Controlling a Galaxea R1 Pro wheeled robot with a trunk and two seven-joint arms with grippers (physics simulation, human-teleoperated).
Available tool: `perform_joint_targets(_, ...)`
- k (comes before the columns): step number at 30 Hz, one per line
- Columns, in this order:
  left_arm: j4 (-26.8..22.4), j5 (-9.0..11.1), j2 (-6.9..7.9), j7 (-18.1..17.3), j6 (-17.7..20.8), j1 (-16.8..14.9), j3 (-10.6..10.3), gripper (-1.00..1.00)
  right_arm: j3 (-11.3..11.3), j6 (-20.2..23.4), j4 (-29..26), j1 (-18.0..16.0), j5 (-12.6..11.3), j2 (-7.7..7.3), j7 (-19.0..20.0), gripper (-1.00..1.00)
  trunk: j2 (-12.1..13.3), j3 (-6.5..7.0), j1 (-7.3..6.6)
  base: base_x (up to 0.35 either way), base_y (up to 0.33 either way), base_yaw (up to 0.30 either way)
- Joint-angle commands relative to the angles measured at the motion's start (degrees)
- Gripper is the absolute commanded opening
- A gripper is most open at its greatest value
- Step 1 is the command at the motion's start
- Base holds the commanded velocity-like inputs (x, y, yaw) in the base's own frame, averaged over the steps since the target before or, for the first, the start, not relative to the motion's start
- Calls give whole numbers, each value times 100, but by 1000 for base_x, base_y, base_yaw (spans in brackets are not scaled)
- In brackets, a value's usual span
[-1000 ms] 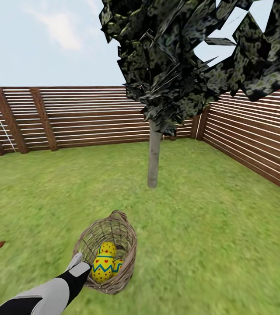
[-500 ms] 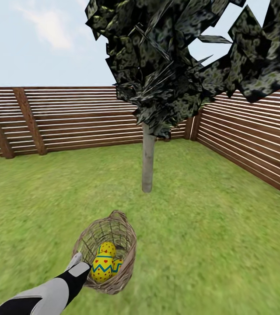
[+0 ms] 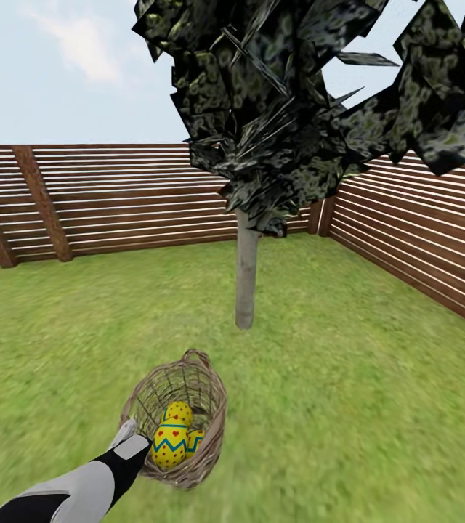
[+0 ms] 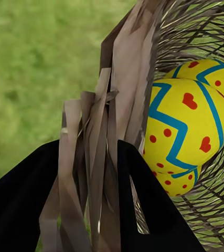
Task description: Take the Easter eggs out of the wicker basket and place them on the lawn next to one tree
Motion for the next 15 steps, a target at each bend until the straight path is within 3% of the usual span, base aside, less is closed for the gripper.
perform_joint_targets(1,-10,-19,-2,14,-10,-4,31,-100,11,-36,26,-11,20,1,-18,100,-9,-9,5,328,0,0)
perform_joint_targets(5,-10,-19,4,14,-6,-4,31,-100,11,-36,26,-11,319,7,-18,100,-9,-9,5,328,0,0)
perform_joint_targets(15,-10,-19,6,14,-5,-4,31,-100,3,-237,-1,-11,272,1,-27,100,-9,-9,5,328,0,0)
